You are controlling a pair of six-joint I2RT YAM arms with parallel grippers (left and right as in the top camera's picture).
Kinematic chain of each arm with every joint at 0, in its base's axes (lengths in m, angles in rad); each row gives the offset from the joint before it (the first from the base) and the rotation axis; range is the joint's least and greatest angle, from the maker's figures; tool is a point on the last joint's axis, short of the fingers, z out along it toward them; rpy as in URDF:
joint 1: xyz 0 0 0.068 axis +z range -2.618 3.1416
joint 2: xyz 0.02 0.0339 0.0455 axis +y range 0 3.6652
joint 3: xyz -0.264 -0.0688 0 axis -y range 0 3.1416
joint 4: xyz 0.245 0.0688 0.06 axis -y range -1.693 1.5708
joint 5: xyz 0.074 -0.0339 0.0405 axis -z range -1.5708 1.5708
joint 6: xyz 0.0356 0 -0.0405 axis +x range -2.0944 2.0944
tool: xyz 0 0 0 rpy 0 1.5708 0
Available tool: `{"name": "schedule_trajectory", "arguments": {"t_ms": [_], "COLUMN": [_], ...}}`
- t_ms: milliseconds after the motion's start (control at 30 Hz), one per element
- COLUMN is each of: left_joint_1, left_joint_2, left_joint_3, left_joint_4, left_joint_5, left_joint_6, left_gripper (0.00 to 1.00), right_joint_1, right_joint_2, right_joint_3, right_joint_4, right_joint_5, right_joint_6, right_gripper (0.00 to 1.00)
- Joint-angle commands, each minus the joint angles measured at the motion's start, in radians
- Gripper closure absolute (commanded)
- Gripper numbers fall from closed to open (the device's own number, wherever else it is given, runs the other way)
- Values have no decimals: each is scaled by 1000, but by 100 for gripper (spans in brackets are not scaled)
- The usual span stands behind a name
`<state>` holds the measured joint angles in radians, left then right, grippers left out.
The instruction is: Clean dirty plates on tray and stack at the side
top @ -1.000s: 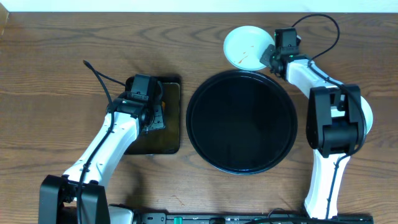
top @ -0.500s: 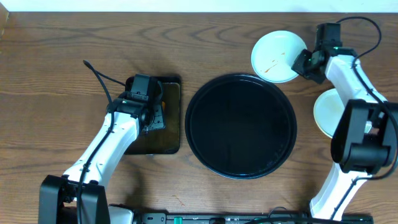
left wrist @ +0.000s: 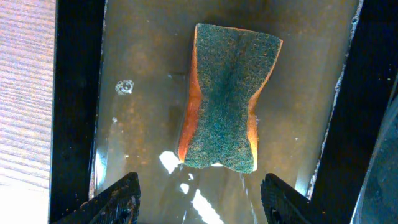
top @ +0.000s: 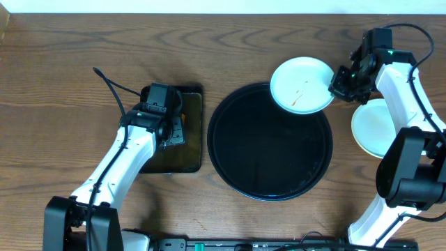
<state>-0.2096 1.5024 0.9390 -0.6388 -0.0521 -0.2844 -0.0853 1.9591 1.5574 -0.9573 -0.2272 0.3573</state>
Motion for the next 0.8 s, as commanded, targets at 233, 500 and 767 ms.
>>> {"name": "schedule_trajectory", "arguments": {"t_ms": [233,500,767], "left_joint_1": [4,4,3], "left_joint_2": [-3,-3,2], "left_joint_3": [0,0,-2], "left_joint_4": [7,15,19], "left_joint_5": [-8,-8,-8], "left_joint_6": [-2,-3,-3], "left_gripper": [37,36,36], "right_joint_1": [126,245,296], "right_joint_2": [-18,-18,-18], "right_joint_3": [-9,-205,-343], "right_joint_4": [-178,-4,212], "right_joint_5": [-55,-8,70], "right_joint_6": [-281,-224,-159], "right_gripper": [99,99,99]}}
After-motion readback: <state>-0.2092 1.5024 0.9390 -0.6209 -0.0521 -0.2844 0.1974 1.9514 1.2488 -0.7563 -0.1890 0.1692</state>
